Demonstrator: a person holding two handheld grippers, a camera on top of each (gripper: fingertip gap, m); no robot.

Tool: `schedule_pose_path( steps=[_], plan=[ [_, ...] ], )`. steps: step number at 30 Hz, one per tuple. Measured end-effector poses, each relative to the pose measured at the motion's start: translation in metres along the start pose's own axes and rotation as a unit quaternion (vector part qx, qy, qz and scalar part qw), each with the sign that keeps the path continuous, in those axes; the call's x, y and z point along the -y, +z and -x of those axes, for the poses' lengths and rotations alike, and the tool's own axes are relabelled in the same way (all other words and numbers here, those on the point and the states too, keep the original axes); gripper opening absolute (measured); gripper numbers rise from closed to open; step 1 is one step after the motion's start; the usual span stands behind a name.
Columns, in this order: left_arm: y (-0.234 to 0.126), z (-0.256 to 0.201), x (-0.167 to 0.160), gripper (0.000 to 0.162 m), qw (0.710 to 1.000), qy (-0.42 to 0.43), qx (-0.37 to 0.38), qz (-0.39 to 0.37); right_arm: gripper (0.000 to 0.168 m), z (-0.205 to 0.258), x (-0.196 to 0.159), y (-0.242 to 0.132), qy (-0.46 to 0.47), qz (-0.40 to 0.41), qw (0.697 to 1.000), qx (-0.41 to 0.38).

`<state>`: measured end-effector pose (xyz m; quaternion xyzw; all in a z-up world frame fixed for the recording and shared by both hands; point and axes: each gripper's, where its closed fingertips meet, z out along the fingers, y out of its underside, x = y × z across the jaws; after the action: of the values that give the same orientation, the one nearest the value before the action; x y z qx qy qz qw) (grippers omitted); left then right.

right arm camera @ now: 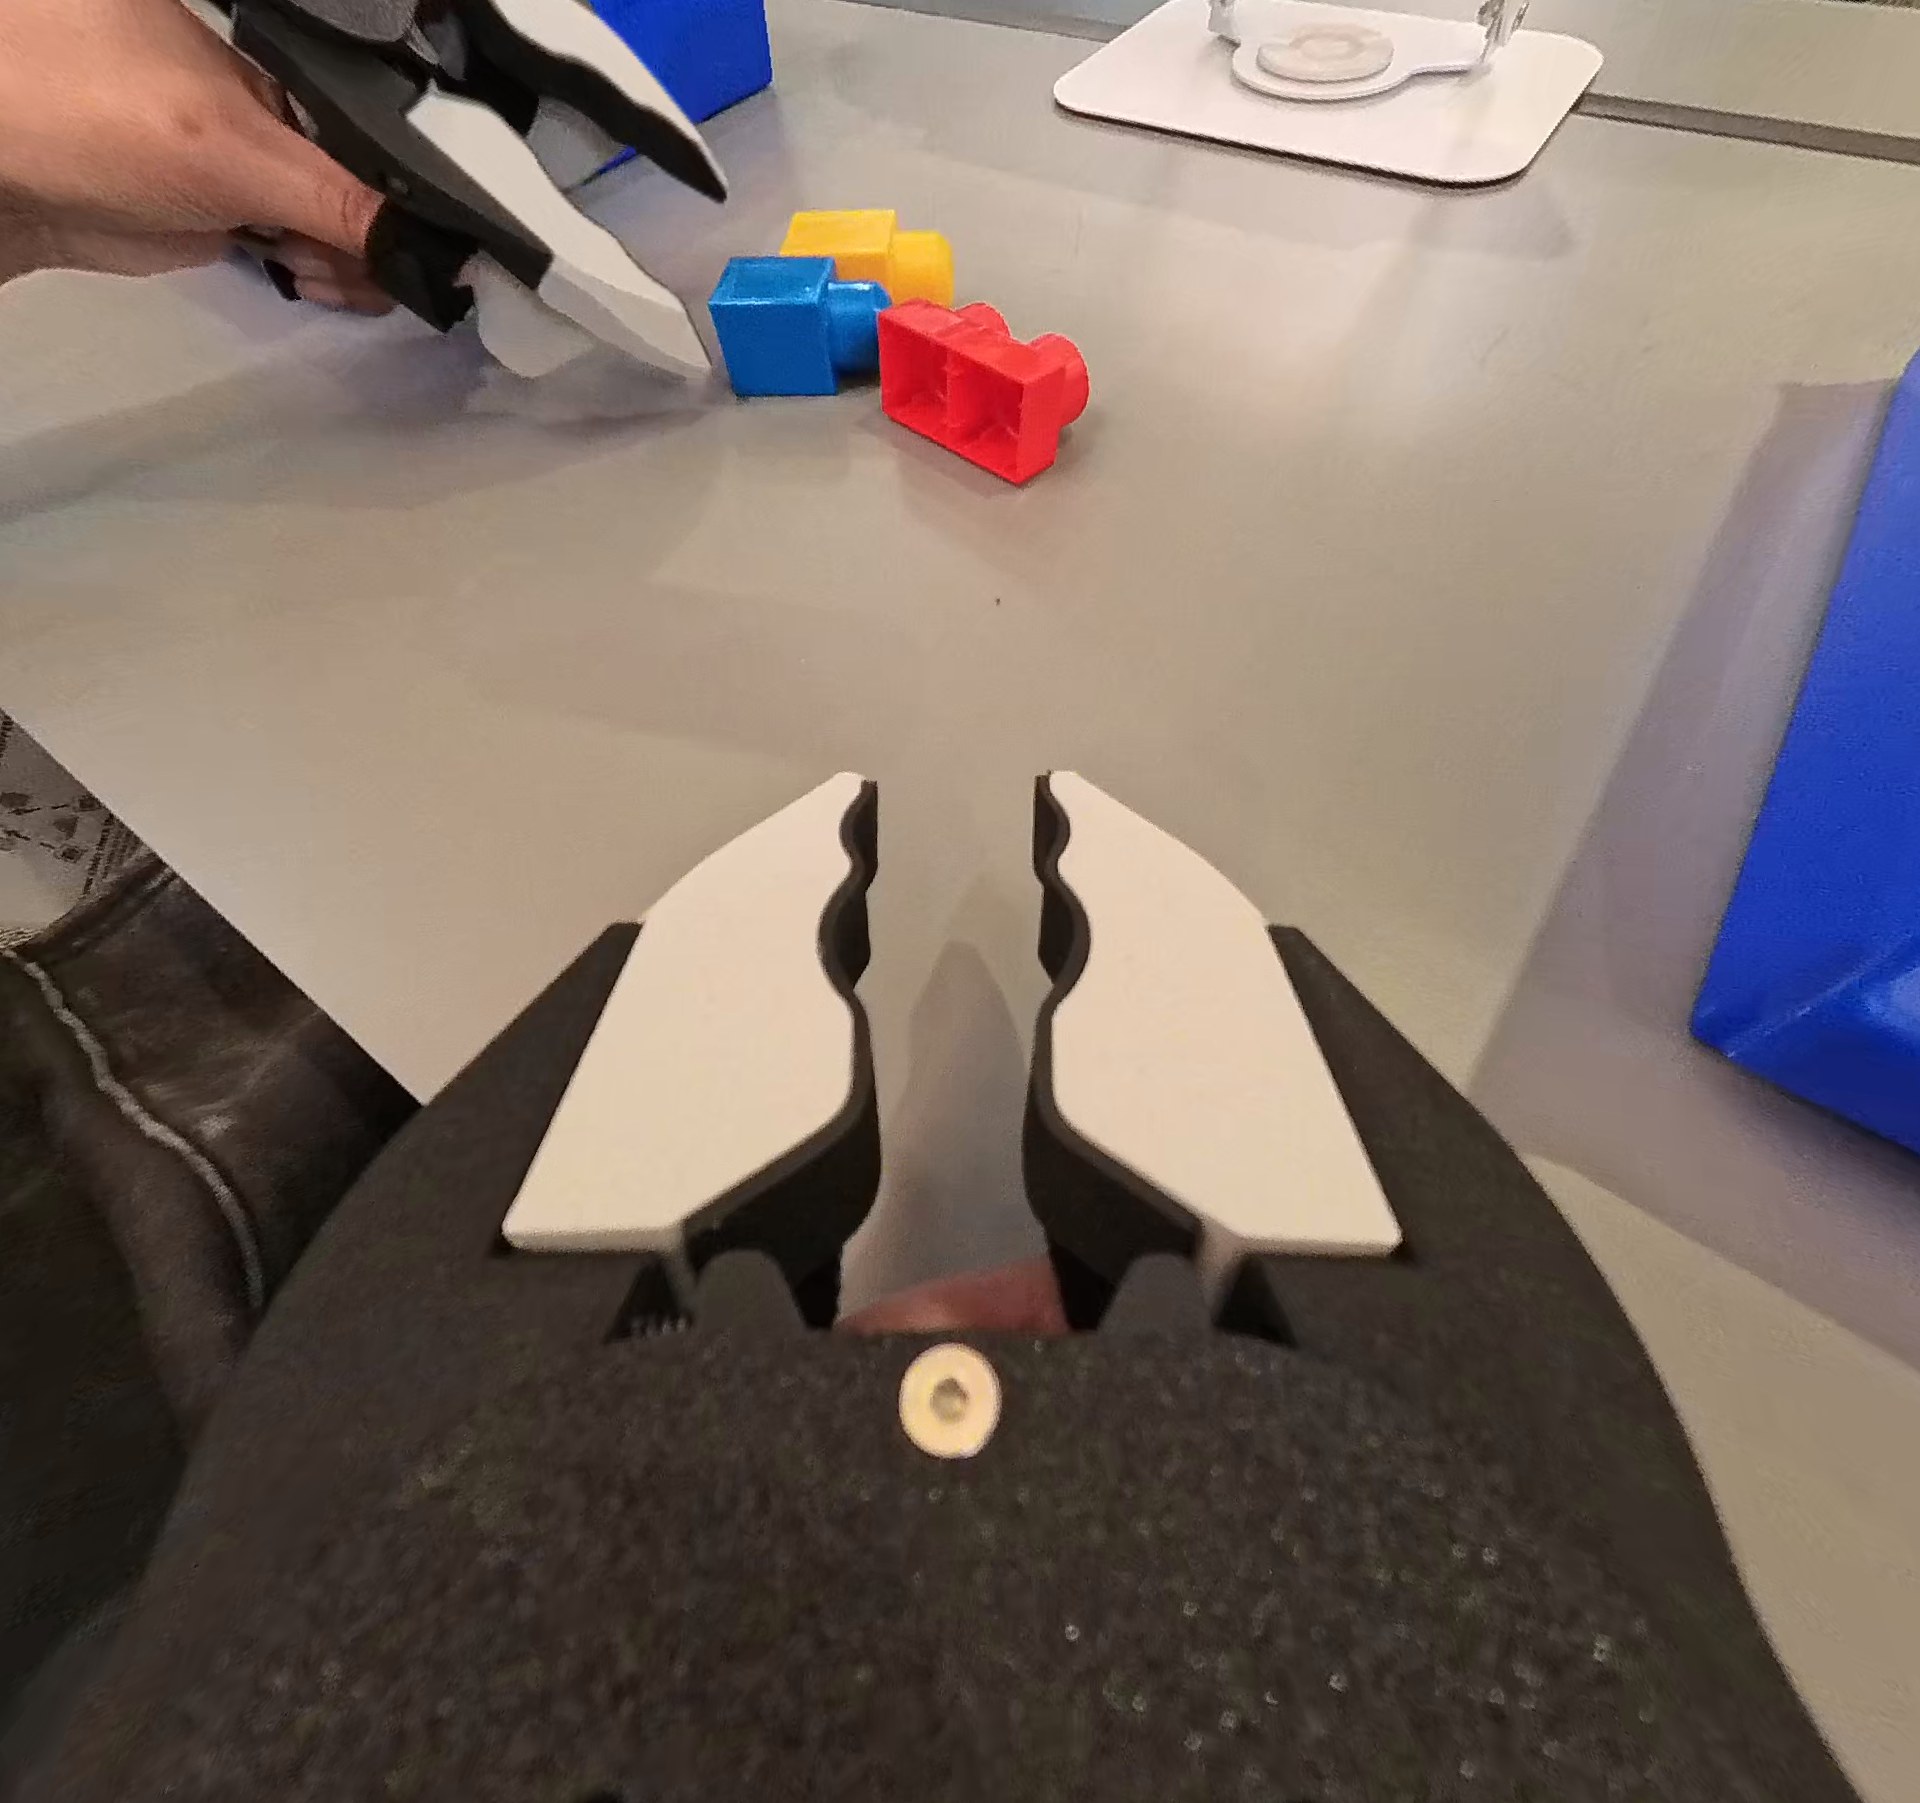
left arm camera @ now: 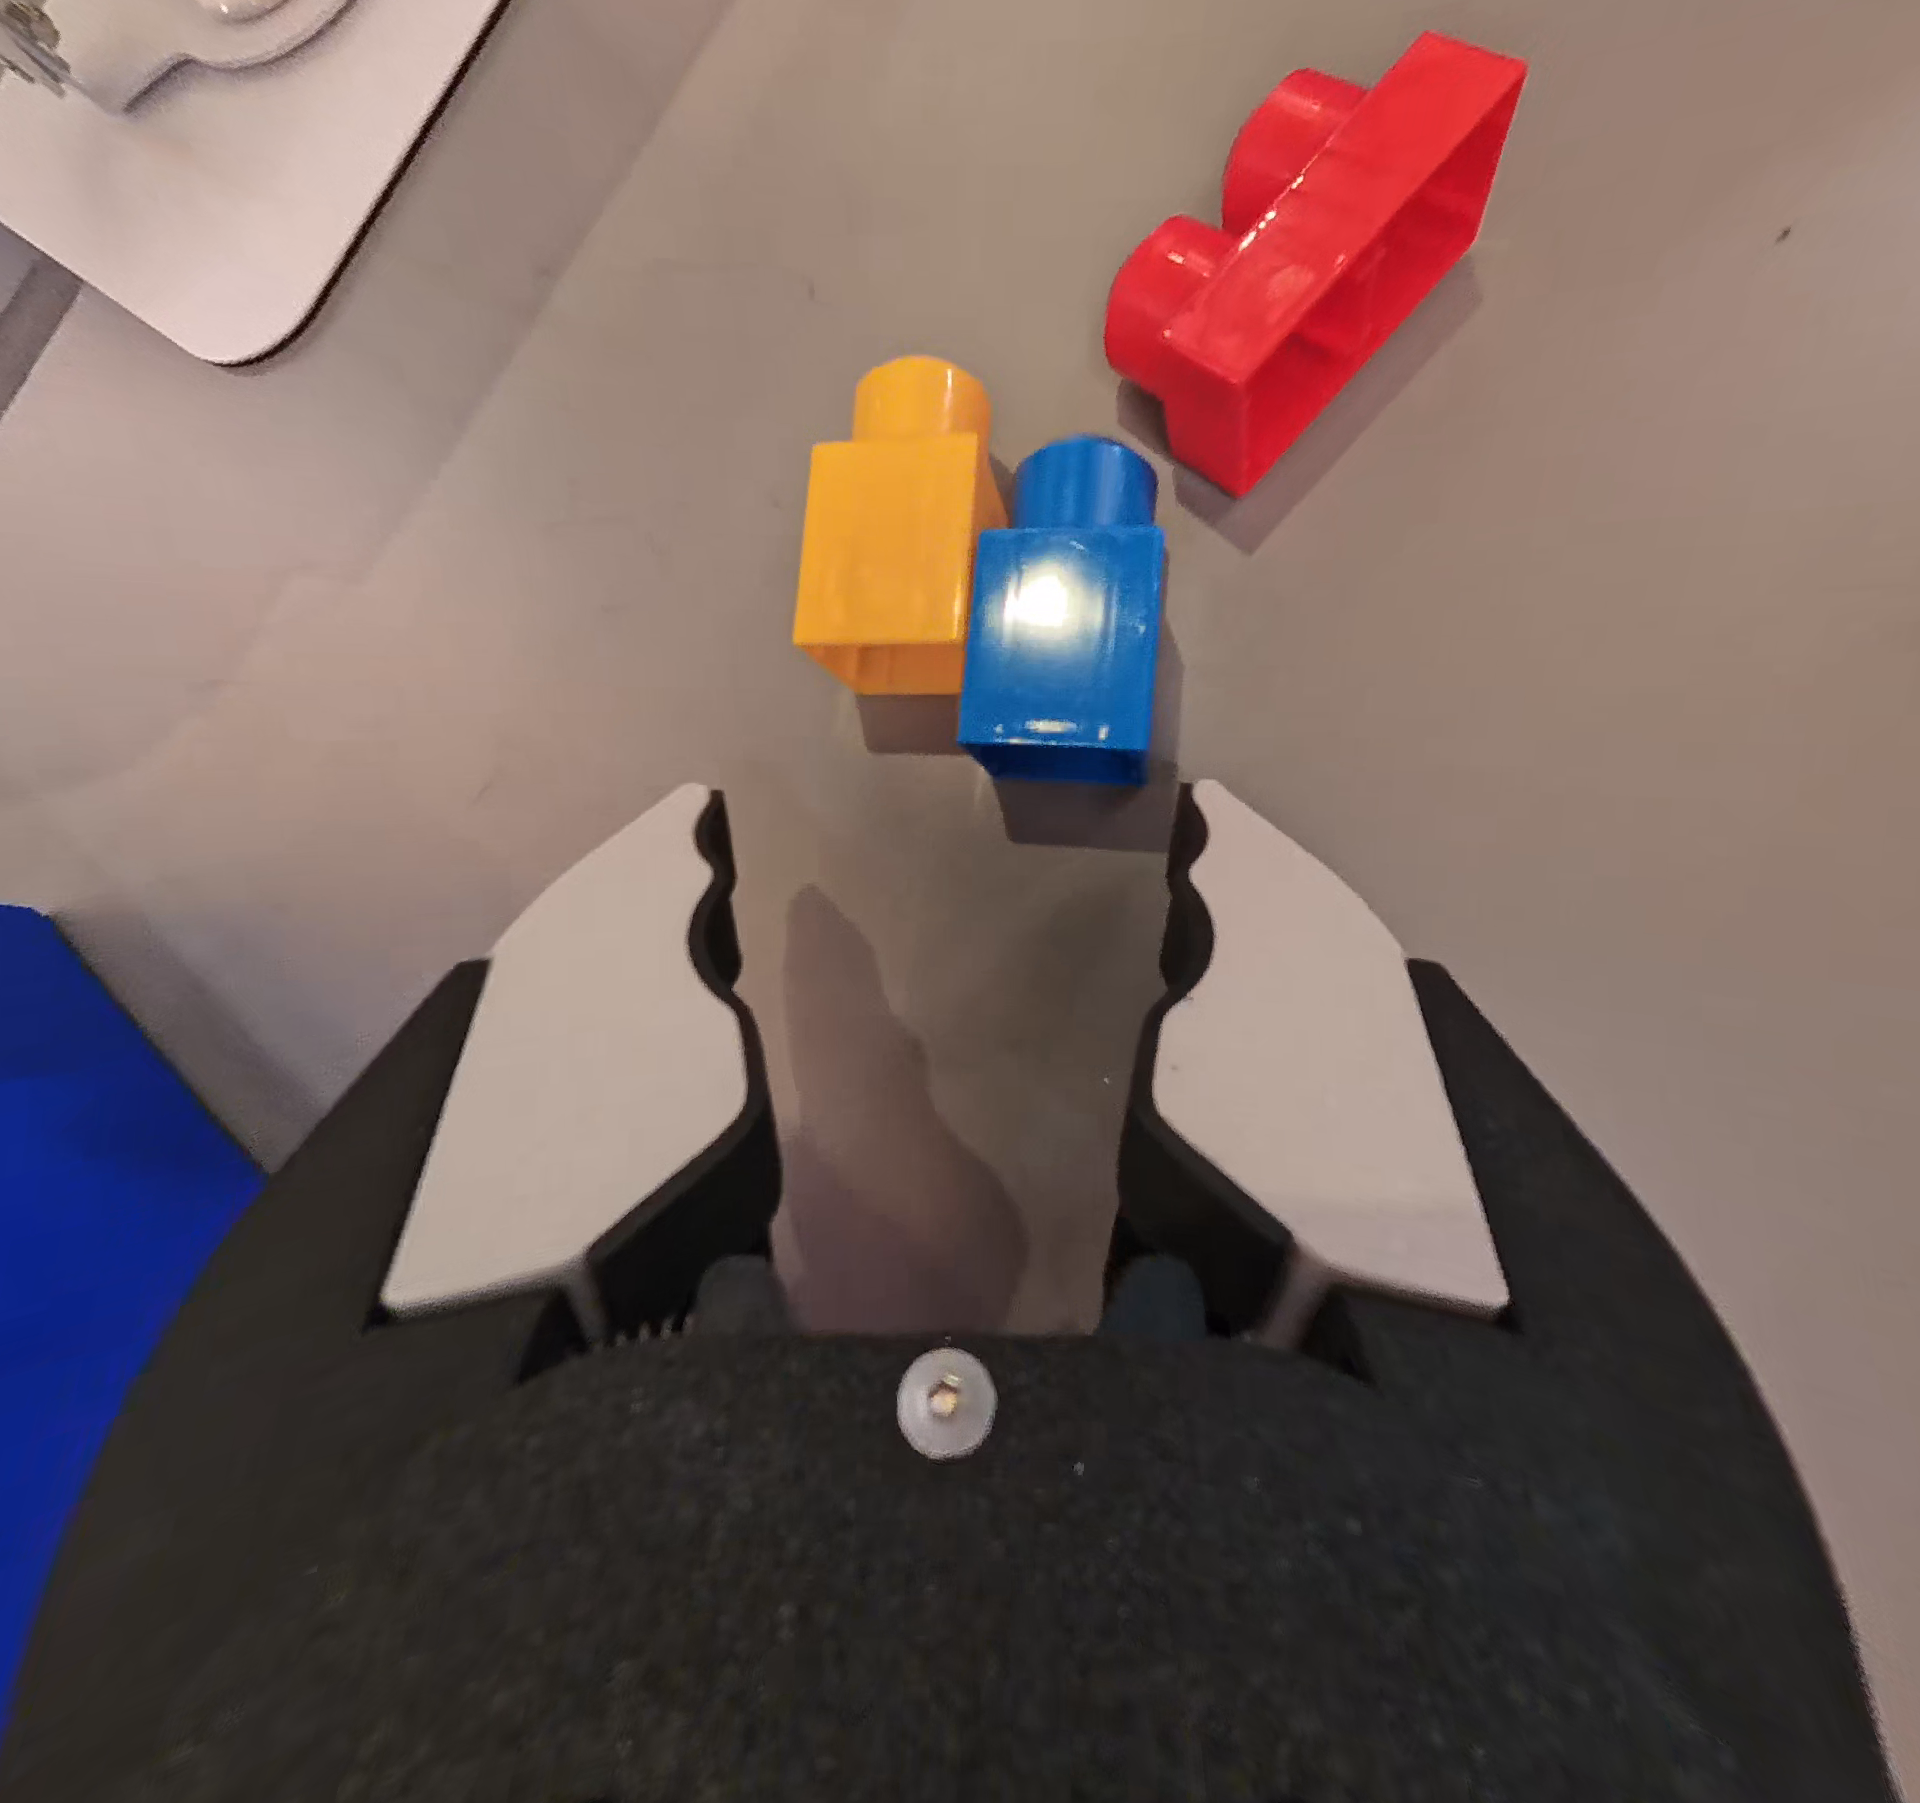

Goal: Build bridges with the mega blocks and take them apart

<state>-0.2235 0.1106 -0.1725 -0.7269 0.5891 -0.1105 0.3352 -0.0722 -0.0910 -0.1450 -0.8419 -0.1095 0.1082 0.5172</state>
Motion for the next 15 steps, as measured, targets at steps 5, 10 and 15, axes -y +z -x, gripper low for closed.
schedule_pose_path(
  steps=[5,10,15],
  plan=[
    [-0.001,-0.013,0.004,0.075,0.998,-0.044,-0.049,-0.020,0.028,0.000,-0.001,0.001,0.001,0.001,1.000,0.001],
    [0.008,-0.023,0.004,0.061,0.997,-0.048,-0.062,-0.016,0.028,0.001,-0.001,0.001,-0.002,0.003,1.000,0.001],
    [0.015,-0.022,0.012,0.035,0.996,-0.063,-0.051,-0.022,0.028,0.000,0.000,0.000,-0.001,0.001,1.000,0.000]
  ],
)
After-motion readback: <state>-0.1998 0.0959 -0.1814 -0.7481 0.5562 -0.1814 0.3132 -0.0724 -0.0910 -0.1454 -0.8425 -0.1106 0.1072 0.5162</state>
